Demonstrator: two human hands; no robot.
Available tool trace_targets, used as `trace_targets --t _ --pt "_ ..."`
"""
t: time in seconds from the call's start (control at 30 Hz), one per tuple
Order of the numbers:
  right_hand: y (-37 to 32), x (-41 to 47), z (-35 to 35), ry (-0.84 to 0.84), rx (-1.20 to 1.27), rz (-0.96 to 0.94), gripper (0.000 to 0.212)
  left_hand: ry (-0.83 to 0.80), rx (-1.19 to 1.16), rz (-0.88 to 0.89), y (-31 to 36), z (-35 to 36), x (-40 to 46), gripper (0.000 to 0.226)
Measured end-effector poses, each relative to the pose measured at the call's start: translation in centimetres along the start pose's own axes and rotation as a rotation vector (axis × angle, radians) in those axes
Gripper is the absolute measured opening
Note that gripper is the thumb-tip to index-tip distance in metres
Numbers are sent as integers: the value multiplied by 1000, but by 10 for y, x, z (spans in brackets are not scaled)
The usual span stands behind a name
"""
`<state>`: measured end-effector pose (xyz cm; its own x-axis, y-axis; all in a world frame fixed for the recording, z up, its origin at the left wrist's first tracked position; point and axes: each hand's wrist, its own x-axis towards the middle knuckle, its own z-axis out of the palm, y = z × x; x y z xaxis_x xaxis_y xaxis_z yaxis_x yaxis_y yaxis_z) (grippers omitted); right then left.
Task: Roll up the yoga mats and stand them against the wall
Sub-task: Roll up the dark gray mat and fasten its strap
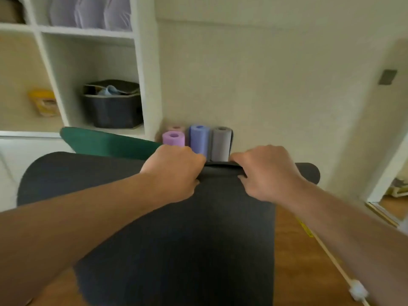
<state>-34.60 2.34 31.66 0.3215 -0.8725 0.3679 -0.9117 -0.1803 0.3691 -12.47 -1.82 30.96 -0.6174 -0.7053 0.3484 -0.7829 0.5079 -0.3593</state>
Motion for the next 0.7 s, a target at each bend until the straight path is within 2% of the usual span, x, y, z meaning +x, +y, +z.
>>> trace_targets --t 0.07,0.13,0.2,0.27,0.33,0.4,0.47,0.53,0.6,0.63,0.7 --pt "-12 7 2 63 -18 -29 17 44 -10 -17 -12 6 -14 39" --pt "-24 11 13 70 37 -51 24 73 -42 -18 -18 23 -27 57" --pt "-37 12 29 -10 154 -47 37 53 -122 -24 -19 48 -42 82" --pt "-53 10 51 -179 274 -22 50 -43 -203 -35 -10 82 -60 92" --pt "-73 4 78 -322 310 -4 82 -143 -325 -54 3 116 -79 86" --pt "-95 -2 101 -338 265 -40 116 -206 -434 -67 13 145 -93 78" --pt "-115 -4 119 -356 222 -119 126 -209 -456 -17 20 168 -103 65" --pt "-130 1 138 -527 254 -166 113 -202 -428 40 25 186 -107 54" --pt "-134 11 156 -763 392 -111 78 -233 -423 69 29 199 -104 53" --pt "-135 17 164 -832 429 -95 60 -248 -425 81 32 204 -100 53" --pt "-136 24 178 -843 418 -104 41 -284 -462 77 34 209 -94 52"
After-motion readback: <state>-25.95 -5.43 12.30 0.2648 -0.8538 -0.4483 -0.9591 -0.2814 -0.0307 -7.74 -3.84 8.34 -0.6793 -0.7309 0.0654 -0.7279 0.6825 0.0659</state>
